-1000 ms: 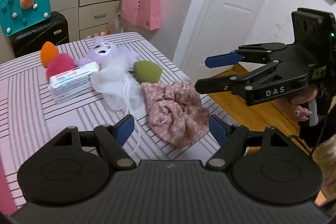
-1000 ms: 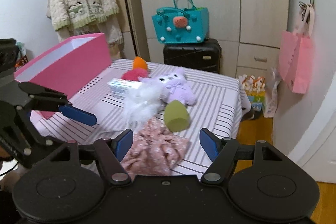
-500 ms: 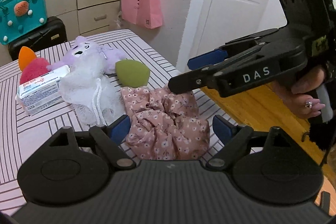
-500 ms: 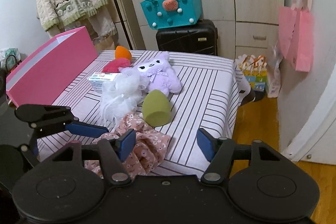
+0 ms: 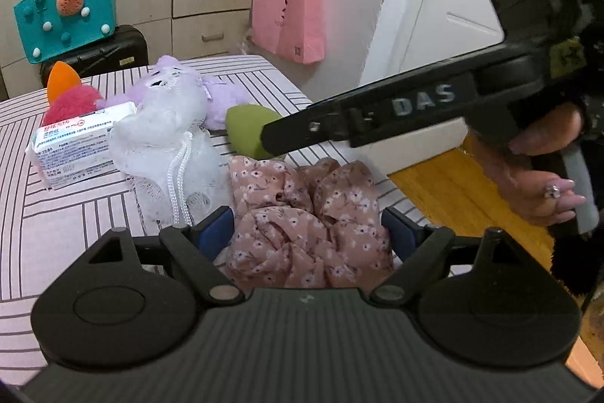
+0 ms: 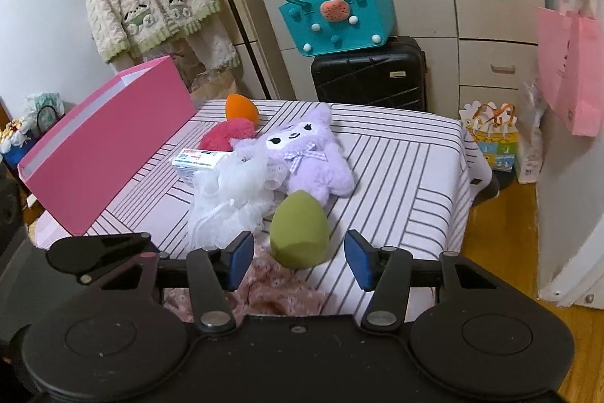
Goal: Organize soft objects
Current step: 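Grasp the pink floral scrunchie with the left gripper while the right gripper grasps the green sponge, then lift and carry the scrunchie and sponge with both grippers over the pink box, then open the left gripper over the box while the right gripper releases the sponge inside, then move both grippers back to the table toward the white wipes pack and bath puff, then grasp the white wet-wipes pack with the left gripper while the right gripper grasps the white mesh bath puff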
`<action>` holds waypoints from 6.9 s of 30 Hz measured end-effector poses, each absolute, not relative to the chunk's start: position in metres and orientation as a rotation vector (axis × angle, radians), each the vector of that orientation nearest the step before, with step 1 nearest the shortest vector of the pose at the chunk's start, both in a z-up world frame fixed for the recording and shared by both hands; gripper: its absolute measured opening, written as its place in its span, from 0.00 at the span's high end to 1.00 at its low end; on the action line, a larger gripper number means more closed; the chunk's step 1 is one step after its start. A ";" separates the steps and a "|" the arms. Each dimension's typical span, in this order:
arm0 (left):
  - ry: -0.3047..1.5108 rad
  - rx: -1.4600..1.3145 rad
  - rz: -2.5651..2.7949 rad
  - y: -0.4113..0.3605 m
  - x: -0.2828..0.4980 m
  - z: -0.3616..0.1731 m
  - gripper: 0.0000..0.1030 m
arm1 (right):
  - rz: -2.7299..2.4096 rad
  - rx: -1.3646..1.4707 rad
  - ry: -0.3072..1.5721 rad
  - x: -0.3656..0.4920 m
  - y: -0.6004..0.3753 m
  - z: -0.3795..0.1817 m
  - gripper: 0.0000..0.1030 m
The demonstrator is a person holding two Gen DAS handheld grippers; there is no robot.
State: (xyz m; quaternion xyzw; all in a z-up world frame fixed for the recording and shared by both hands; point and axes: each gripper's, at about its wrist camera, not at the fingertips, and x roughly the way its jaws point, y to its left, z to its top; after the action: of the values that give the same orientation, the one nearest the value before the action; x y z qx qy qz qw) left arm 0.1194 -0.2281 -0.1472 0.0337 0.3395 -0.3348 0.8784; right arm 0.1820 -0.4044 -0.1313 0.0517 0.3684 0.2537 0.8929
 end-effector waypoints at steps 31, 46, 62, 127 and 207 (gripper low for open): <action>0.693 0.088 -0.716 -0.207 0.100 -0.135 0.80 | 0.381 0.160 0.737 0.164 -0.417 -0.133 0.60; 0.816 0.061 -0.747 -0.152 0.093 -0.104 0.80 | 0.423 0.184 0.839 0.110 -0.391 -0.128 0.60; 0.964 0.024 -0.743 -0.068 0.084 -0.078 0.80 | 0.647 0.218 0.947 0.086 -0.323 -0.098 0.60; 0.814 0.046 -0.276 0.112 0.301 -0.037 0.34 | 0.780 -0.433 0.801 0.323 -0.028 -0.044 0.56; 0.711 0.209 -0.463 -0.145 0.199 -0.087 0.41 | 0.472 -0.129 0.632 0.164 -0.305 -0.135 0.69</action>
State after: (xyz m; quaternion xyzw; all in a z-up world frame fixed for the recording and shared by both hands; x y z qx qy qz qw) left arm 0.1994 -0.1450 -0.0870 0.1010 0.3444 -0.2244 0.9060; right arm 0.1641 -0.3050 -0.1353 -0.0629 0.3074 0.2298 0.9213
